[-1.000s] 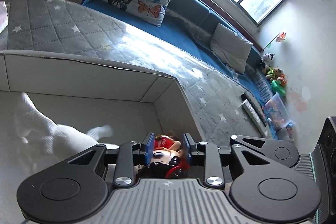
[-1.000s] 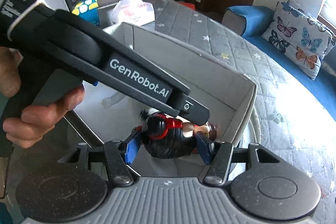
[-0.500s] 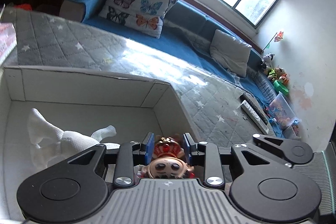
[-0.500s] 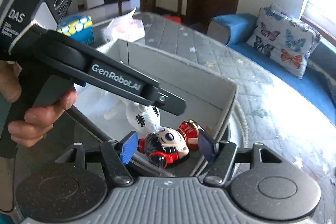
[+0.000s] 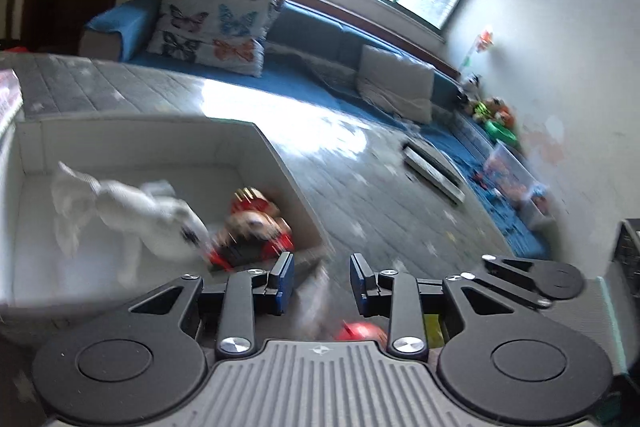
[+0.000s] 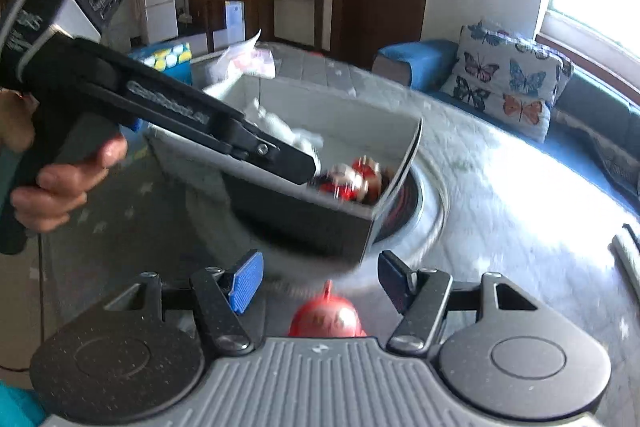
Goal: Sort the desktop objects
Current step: 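Grasp the red round toy with both grippers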
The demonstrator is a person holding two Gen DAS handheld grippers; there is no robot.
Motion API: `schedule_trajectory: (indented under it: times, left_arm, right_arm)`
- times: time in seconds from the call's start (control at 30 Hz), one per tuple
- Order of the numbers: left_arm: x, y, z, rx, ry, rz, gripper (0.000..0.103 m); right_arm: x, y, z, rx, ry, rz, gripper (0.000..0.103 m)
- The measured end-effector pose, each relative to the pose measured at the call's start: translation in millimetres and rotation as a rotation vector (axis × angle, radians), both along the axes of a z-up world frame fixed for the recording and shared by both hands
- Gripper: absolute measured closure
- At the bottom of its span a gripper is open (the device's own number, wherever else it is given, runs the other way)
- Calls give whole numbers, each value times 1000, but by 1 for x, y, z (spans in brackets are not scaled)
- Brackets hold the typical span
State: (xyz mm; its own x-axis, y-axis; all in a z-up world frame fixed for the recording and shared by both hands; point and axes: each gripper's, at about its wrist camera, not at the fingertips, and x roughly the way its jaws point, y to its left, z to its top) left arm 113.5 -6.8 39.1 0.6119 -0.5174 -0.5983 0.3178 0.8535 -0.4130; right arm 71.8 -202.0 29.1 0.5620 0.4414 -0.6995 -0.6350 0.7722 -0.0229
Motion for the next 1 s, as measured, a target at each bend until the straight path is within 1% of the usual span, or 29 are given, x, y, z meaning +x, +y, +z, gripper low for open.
schedule_trajectory:
  times: [0.1,0.23,0.4,0.63,0.67,0.83,0.87,1.0]
  left_arm:
    - [-12,-11,-12,14,21,-39,69]
    - [-12,-25,-32,36,73,-63,69]
    - [-5,-31,-47,15,114,-76,69]
    - [3,-31,-60,-63,152,-83,66]
    - [4,-30,-61,-74,159,-84,65]
    - [8,-28,-68,-133,195,-75,64]
    - [9,-27,-69,-143,201,-73,64]
    - [11,-22,-71,-182,231,-57,63]
  right_arm:
    - [-5,-5,-17,-7,34,-18,38]
    - [-4,-10,-33,2,73,-43,38]
    - [4,-13,-44,12,101,-59,37]
    - [4,-14,-54,9,106,-68,38]
    - [4,-14,-55,8,105,-71,40]
    - [5,-12,-60,4,101,-72,42]
    - [5,-12,-60,2,98,-74,45]
    - [4,-11,-58,1,89,-83,50]
